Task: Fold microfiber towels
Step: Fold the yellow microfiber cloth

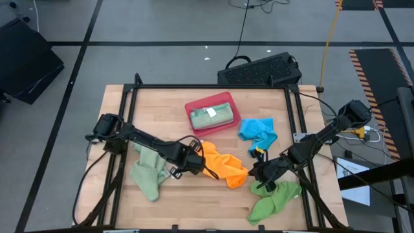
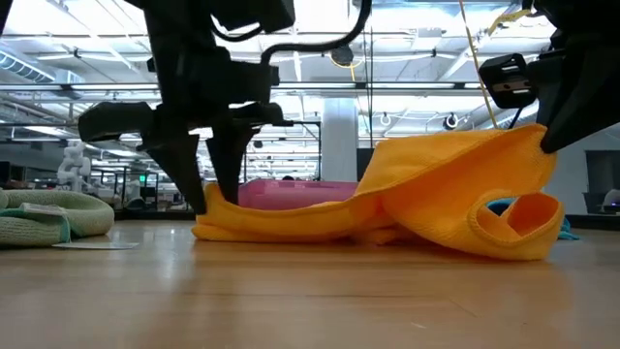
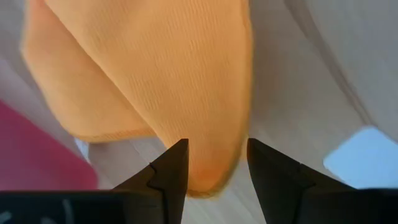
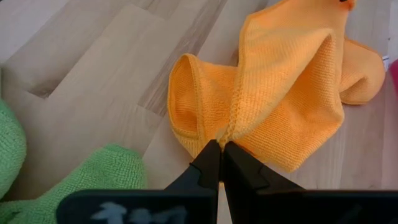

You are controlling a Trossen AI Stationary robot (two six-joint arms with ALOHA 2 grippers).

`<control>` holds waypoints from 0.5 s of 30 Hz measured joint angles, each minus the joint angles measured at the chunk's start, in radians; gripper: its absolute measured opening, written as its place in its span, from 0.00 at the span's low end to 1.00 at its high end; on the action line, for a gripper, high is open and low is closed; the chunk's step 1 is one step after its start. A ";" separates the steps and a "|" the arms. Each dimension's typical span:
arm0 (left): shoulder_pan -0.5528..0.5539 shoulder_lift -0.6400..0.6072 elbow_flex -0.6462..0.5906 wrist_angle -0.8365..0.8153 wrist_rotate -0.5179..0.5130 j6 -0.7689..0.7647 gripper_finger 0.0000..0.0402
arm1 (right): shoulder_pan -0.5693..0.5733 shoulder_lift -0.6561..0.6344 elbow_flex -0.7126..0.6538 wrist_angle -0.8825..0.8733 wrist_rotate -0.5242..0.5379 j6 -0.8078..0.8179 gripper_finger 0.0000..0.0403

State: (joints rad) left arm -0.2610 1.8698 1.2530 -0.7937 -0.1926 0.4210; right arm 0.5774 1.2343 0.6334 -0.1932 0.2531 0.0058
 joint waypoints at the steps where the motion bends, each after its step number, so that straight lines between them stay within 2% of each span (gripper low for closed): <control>1: 0.007 0.000 0.000 -0.011 0.007 0.007 0.41 | 0.000 0.000 0.000 0.000 0.000 -0.002 0.01; 4: 0.031 0.000 0.000 -0.019 0.017 0.023 0.41 | 0.000 0.000 0.000 0.000 -0.001 -0.016 0.01; 8: 0.077 0.000 0.000 -0.025 0.096 0.022 0.41 | 0.000 0.000 0.000 0.000 -0.002 -0.022 0.01; 15: 0.116 0.000 0.000 -0.059 0.099 0.018 0.41 | 0.000 0.000 0.000 -0.007 -0.050 -0.019 0.01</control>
State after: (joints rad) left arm -0.1449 1.8698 1.2530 -0.8531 -0.0933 0.4393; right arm 0.5777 1.2339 0.6338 -0.2007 0.2035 -0.0128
